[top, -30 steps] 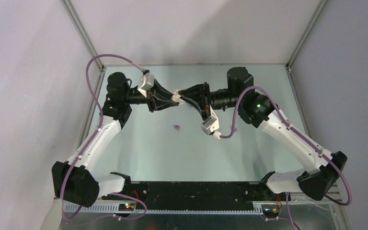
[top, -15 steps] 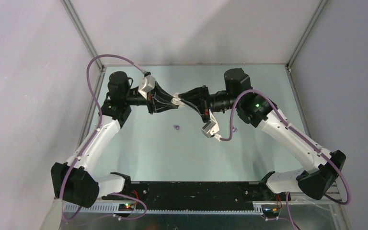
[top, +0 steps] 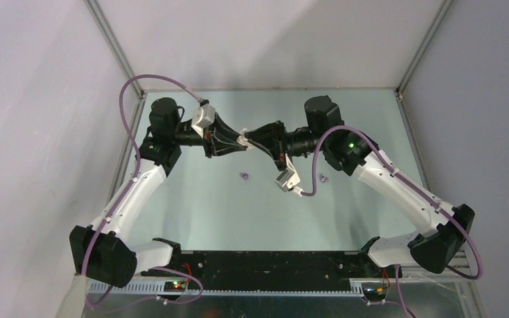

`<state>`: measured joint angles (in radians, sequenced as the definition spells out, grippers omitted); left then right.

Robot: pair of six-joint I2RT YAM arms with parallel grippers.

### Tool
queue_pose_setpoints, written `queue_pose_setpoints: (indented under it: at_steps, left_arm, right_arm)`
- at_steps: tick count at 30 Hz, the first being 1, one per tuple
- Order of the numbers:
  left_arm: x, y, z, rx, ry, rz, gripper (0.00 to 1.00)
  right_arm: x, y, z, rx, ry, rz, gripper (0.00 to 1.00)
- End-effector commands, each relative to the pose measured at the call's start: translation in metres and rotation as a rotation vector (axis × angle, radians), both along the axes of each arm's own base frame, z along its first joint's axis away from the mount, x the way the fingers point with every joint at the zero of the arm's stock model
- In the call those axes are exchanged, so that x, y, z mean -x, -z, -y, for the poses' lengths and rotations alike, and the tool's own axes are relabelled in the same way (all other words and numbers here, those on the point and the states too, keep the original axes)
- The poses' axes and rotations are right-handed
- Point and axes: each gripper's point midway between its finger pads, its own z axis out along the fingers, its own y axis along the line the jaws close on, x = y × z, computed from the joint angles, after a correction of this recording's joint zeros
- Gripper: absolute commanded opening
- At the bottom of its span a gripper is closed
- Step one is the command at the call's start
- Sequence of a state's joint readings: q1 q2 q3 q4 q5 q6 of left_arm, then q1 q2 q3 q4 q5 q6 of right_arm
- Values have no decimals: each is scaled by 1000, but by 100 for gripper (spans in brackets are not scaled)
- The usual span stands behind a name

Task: Insert the wireless bluetooth earbuds into the charging case
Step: Insert the left earbud into the left side groove of the charging case.

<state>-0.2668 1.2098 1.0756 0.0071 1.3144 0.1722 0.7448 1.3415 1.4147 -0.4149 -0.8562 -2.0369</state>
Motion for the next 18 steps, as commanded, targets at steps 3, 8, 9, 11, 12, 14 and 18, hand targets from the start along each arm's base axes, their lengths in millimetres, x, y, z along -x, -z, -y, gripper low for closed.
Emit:
queue_pose_setpoints:
  at_steps: [3,8,9,11,12,14,18]
  left_arm:
    - [12,-21,0,16,28,95,0]
    - [12,-22,0,14,26,100,0]
    - [12,-22,0,14,26,102,0]
    - [12,-22,0,14,25,105,0]
    - [12,-23,0,14,25,106,0]
    - [12,-22,-1,13,26,106,0]
    - [13,-22,0,13,28,110,0]
  right_arm:
    - [1,-1,-6,-1,-9,11,0]
    - [3,2,-6,6,-15,4,0]
    - [2,3,-6,11,-12,1,0]
    - [3,5,-5,17,-10,-4,0]
    - [3,5,-4,19,-9,-5,0]
    - [4,8,-4,28,-11,-10,0]
    - [5,12,-3,45,-8,-21,0]
